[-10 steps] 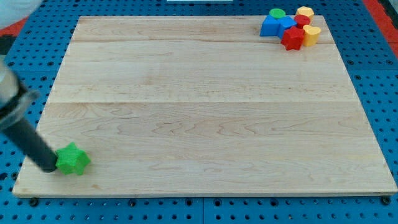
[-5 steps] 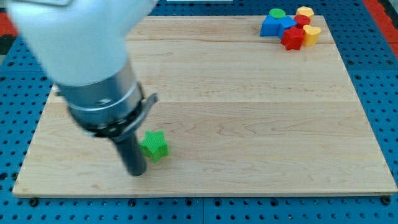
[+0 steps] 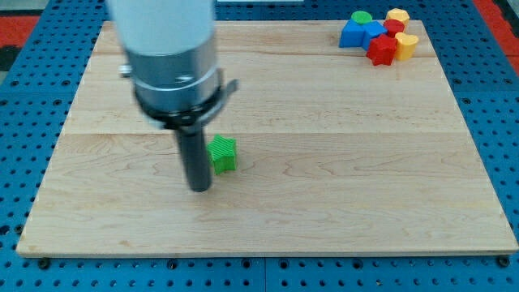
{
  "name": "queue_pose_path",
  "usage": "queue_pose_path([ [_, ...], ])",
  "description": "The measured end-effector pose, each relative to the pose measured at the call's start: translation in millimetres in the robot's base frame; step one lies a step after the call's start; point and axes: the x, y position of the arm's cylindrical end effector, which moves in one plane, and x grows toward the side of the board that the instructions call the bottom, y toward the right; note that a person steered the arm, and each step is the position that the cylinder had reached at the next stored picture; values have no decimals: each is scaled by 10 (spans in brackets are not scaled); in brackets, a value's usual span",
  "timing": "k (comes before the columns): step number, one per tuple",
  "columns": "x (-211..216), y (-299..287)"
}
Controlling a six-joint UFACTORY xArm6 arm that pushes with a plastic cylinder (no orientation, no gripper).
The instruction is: Slide the green star to the bottom of the triangle
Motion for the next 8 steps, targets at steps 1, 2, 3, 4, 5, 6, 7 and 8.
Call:
queue_pose_path([
  [1, -44, -286],
  [2, -83, -286],
  [3, -83, -271],
  [4, -97, 123],
  [5, -97, 147],
  [6, -139, 198],
  [7, -405, 589],
  [8, -437, 718],
])
